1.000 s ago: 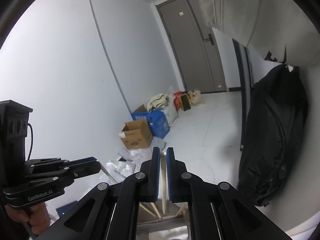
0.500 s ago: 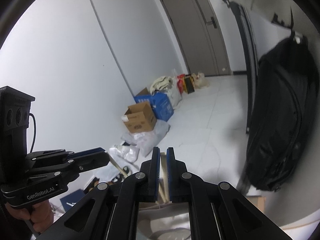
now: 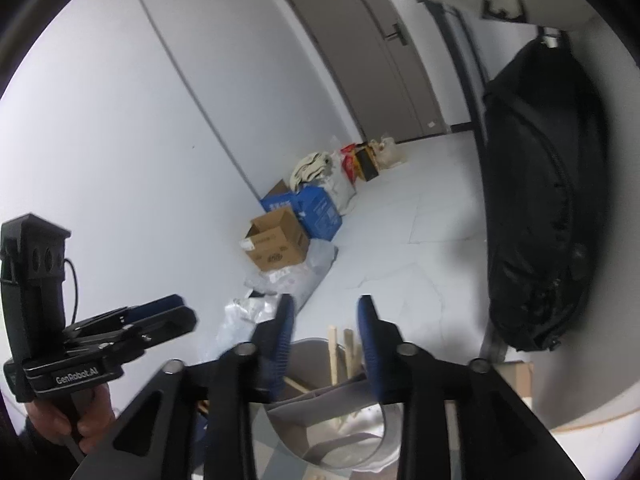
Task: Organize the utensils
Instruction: 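Raise both chopsticks over the utensil holder and release them inside, then open both grippers and pull back from the white utensil holder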
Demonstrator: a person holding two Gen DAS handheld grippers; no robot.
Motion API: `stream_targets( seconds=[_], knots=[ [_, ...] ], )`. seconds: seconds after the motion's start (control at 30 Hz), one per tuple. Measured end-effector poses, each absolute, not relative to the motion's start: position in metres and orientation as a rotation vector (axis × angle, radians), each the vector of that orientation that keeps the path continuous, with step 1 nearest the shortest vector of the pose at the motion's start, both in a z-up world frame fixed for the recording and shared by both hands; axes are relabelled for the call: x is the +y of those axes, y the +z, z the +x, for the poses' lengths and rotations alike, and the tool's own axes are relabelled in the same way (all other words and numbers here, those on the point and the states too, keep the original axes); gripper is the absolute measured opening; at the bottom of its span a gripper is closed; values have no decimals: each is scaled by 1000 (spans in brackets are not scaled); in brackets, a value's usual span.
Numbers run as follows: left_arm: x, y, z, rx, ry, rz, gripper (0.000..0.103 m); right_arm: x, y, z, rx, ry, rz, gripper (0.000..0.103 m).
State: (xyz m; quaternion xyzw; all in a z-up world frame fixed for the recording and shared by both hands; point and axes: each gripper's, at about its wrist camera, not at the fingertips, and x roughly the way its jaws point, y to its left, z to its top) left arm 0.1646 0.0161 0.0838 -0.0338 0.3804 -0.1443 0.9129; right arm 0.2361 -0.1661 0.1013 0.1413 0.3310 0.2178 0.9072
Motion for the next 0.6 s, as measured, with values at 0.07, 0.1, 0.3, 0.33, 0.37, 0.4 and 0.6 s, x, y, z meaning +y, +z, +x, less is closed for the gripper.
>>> stream_targets(
  seconds=[0.07,0.1,0.3,0.33,0.37,0.4,0.6],
  knots=[
    [19,86,158,776,-277,-73,48,-171,104,230,672,447,297,47],
    [21,86,155,774,-270,-74,48,-173,105,227,669,445,295,48],
    [26,90,139,745,-202,-67,61,-178,109,209,666,441,301,57],
    [27,92,135,741,-189,-71,62,-177,112,203,662,444,300,57],
    [28,92,133,738,-182,-78,62,-177,112,203,662,444,300,58],
    [29,94,130,731,-172,-89,62,-177,114,199,658,445,300,59],
    [31,102,112,682,-119,-122,70,-176,120,177,629,454,308,67]
  ],
)
